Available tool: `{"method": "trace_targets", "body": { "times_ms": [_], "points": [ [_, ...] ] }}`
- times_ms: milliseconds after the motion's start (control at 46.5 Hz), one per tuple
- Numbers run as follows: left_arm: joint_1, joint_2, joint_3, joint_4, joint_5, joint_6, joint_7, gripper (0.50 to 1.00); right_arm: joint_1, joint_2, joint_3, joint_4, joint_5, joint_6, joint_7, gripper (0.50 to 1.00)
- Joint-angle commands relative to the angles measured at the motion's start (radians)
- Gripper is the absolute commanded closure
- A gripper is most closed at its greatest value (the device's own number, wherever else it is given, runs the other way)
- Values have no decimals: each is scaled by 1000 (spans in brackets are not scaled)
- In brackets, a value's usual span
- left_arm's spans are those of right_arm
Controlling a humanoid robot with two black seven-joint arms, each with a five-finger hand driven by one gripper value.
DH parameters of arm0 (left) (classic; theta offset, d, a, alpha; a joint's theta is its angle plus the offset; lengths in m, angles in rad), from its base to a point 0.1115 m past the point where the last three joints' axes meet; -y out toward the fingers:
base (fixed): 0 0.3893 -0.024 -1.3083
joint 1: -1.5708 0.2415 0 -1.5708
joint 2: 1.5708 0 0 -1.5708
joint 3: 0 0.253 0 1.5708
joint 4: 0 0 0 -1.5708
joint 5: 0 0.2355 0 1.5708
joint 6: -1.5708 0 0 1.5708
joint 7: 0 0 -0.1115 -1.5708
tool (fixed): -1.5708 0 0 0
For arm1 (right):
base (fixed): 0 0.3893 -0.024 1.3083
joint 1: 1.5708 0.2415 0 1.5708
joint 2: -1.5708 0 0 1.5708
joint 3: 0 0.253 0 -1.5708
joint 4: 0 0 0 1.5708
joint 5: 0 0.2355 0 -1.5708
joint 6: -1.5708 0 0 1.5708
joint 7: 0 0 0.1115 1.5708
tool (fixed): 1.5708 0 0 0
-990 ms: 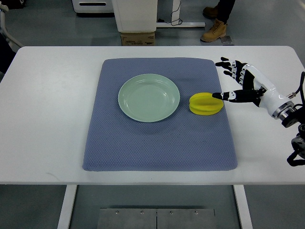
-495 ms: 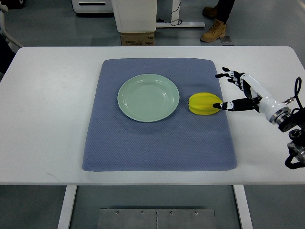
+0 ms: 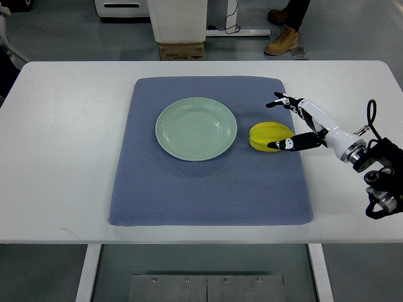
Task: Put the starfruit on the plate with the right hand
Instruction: 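Close the right hand's fingers around the yellow starfruit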
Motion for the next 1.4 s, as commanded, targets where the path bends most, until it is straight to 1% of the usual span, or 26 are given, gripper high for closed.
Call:
{"method": "trace_targets", "body": {
  "times_ms": [0,172,323,430,517,581,689,882,969,1033,1141,1205,1291,1356,1377],
  "points": [
    [0,0,0,0,0,0,0,500,-1,0,-12,-4,-22,-6,-1,502],
    [0,0,0,0,0,0,0,500,13,16,-69,-15,-26,-47,-1,505],
    [0,0,0,0,0,0,0,500,31,54,-144,-65,-25,-95,-1,505],
    [0,0,0,0,0,0,0,500,37,80,-144,-79,-23,-103,-4,507],
    [0,0,0,0,0,0,0,500,37,91,-151,-103,-23,-104,-9,519],
    [0,0,0,0,0,0,0,500,36,115,-154,-128,-23,-104,-9,546],
    [0,0,0,0,0,0,0,500,36,131,-172,-168,-23,-104,-9,578],
    [0,0,0,0,0,0,0,500,37,143,-183,-186,-20,-103,-11,592],
    [0,0,0,0,0,0,0,500,37,144,-186,-186,-20,-103,-11,634],
    [0,0,0,0,0,0,0,500,37,144,-194,-186,-20,-101,-11,688],
    [0,0,0,0,0,0,0,500,46,144,-201,-186,-14,-101,-12,756],
    [0,0,0,0,0,0,0,500,51,144,-206,-186,-11,-98,-12,808],
    [0,0,0,0,0,0,0,500,51,144,-206,-186,-10,-93,-17,887],
    [0,0,0,0,0,0,0,500,53,144,-207,-186,-10,-90,-20,994],
    [0,0,0,0,0,0,0,500,54,144,-207,-186,-10,-89,-20,1000]
  ]
}}
